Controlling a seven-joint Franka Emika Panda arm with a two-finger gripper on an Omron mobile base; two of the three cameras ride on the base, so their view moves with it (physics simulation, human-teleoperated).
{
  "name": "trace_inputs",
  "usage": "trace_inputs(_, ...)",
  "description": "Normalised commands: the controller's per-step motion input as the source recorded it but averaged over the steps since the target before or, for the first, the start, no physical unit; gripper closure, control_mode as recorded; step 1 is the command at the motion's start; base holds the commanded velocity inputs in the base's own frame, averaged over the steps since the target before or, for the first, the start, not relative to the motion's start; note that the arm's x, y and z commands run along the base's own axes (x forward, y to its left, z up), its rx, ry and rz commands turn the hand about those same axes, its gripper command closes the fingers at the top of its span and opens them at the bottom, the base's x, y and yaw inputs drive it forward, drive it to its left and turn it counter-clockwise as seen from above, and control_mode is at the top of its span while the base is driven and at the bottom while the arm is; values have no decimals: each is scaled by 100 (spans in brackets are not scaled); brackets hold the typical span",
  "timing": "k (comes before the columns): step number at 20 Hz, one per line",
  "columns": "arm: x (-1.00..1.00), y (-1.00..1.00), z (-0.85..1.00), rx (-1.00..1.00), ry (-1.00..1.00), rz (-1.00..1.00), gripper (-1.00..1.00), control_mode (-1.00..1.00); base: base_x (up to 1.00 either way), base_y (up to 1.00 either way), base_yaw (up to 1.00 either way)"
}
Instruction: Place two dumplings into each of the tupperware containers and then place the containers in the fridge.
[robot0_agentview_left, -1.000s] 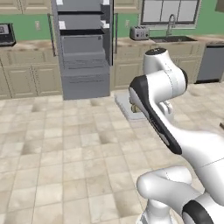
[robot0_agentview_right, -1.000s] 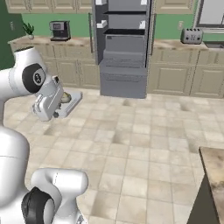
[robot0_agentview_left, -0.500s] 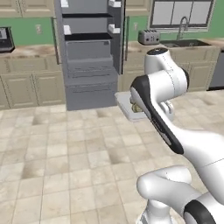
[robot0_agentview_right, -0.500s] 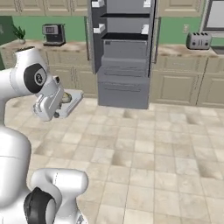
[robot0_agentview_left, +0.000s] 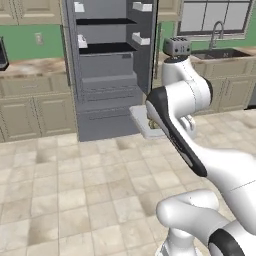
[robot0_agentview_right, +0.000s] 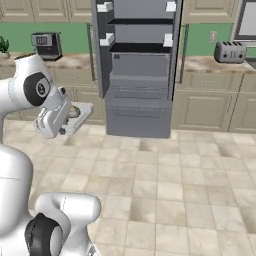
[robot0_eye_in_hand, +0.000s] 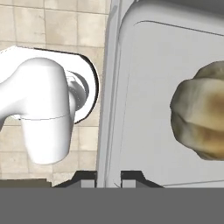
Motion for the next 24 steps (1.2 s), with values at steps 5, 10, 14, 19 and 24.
trace_inputs(5,0,0,0,0,0,0,100,100,100,0,-6)
trace_inputs(10,0,0,0,0,0,0,100,100,100,-13,0)
trace_inputs(14,0,0,0,0,0,0,100,100,97,-45,0)
trace_inputs(19,0,0,0,0,0,0,100,100,99,-36,0)
trace_inputs(24,0,0,0,0,0,0,100,100,100,2,0)
